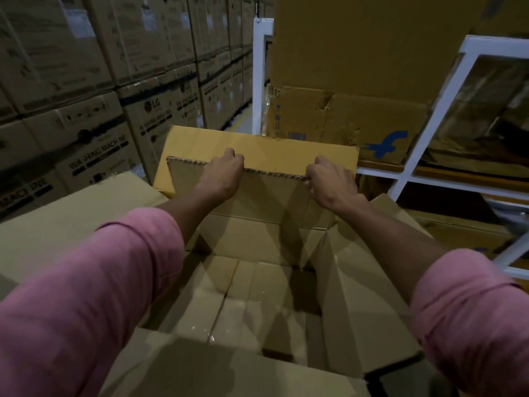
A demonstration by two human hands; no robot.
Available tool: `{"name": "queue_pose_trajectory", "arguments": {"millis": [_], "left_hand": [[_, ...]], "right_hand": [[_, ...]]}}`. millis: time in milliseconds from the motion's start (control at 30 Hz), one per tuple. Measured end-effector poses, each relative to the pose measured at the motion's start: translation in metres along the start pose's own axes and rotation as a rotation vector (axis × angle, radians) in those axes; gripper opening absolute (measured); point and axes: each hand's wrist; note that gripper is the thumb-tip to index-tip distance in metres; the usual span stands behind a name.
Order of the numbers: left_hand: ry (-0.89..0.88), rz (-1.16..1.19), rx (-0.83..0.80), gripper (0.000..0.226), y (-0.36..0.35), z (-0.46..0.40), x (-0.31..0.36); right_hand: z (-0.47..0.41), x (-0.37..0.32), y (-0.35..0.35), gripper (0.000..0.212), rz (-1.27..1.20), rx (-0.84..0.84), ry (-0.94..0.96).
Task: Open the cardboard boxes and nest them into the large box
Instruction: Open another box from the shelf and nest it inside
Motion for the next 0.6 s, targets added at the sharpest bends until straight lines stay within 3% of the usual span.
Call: {"name": "queue_pose_trajectory", "arguments": {"millis": [200, 367, 500, 600], "left_hand": [[-0.044, 0.033, 0.103, 0.025, -0.001, 0.008, -0.007], [0.030, 0.141, 0.206, 0.030, 0.009, 0.003, -0.015], [0.024, 0.187, 0.044, 0.039, 0.008, 0.015, -0.021], [0.002, 0.247, -0.059, 0.060, -0.004, 0.034, -0.020]], "right_hand": [[0.004, -0.005, 0.014, 0.013, 0.007, 0.084, -0.052], [-0.004, -0.010, 0.032, 0.017, -0.035, 0.199, -0.057], [0.000, -0.020, 0.028, 0.014, -0.071, 0.137, -0.066], [0.020, -0.027, 0.005, 0.023, -0.101, 0.040, -0.101]]}}
Point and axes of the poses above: each hand's wrist, its own z-axis away from the middle knuckle, its own y-axis out of the back of the hand, x = y × z, and after that the axes turned 4 degrees about -y, right-handed
